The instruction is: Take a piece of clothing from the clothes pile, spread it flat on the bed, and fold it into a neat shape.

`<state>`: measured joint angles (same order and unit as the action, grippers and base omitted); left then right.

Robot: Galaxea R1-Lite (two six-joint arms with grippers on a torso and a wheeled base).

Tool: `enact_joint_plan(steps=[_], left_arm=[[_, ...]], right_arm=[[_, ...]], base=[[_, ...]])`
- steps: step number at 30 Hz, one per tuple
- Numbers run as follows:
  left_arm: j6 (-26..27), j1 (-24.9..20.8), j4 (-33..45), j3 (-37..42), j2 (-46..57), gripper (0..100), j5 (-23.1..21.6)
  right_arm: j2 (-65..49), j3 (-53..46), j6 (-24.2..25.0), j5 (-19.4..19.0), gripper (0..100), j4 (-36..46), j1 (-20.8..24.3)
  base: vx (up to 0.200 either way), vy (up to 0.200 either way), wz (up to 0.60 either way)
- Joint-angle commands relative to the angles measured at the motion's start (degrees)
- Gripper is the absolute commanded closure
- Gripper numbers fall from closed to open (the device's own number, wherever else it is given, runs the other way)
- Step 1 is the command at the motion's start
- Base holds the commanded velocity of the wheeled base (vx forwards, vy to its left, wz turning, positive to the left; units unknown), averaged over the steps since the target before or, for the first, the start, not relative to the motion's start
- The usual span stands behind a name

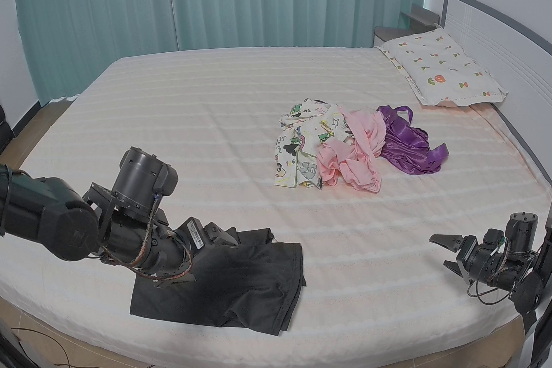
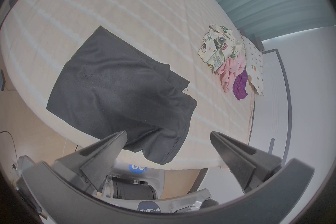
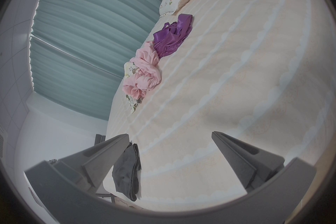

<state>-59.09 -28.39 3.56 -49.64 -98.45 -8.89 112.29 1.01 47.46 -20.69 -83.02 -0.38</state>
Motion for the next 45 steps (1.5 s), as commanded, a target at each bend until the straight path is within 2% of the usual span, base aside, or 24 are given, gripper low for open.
enact_joint_plan(steps=[1,8,10,13,16,19,21,23,28,33,36,45], left_arm=[[0.2,4.1,-5.5,6.3,1.2,0,-1.7],[0.3,7.7,-14.4,14.1,1.3,0,-1.9],[0.4,9.8,-17.1,16.8,2.1,0,-3.9],[0.6,13.1,-17.7,17.8,3.2,0,-6.6],[0.8,15.3,-17.7,17.8,3.2,0,-7.0],[3.5,18.9,-18.0,19.7,3.9,0,-8.3],[4.4,20.4,-18.1,20.0,4.1,0,-10.1],[4.7,22.7,-18.1,20.0,4.2,0,-14.8],[4.8,23.5,-18.1,20.3,3.8,0,-16.3],[4.7,23.6,-21.0,21.1,0.9,0,-19.9],[4.5,24.7,-24.0,21.5,-1.0,0,-19.9],[4.5,24.9,-24.7,21.9,-0.8,0,-19.9]], right_arm=[[0.2,-1.0,0.0,0.0,0,0.0,0.6],[0.2,-1.0,0.1,1.5,0,1.0,2.7],[0.2,-1.0,0.2,2.8,0,1.6,4.7],[0.3,-1.0,0.4,4.0,0,2.2,6.9],[0.4,-1.0,0.5,4.2,0,2.2,8.5],[0.8,-0.9,0.4,4.1,0,1.4,11.1],[1.7,-0.3,0.4,4.2,0,1.2,12.4],[6.3,2.5,0.4,5.1,0,1.1,16.7],[13.1,10.3,-0.1,9.0,0,0.8,18.1],[14.5,16.0,-0.3,9.2,0,3.3,19.2],[14.7,19.1,-0.4,9.3,0,5.7,18.5],[15.6,25.4,-2.1,9.3,0,11.7,17.5]], base=[[0.000,0.200,0.00],[0.000,0.200,0.00],[0.000,0.200,0.00],[0.000,0.200,0.00],[0.000,0.200,0.00],[0.000,0.200,0.00],[0.000,0.200,0.00],[0.000,0.200,0.00],[0.000,0.040,0.00],[0.000,0.000,0.00],[0.000,0.000,0.00],[0.000,0.000,0.00]])
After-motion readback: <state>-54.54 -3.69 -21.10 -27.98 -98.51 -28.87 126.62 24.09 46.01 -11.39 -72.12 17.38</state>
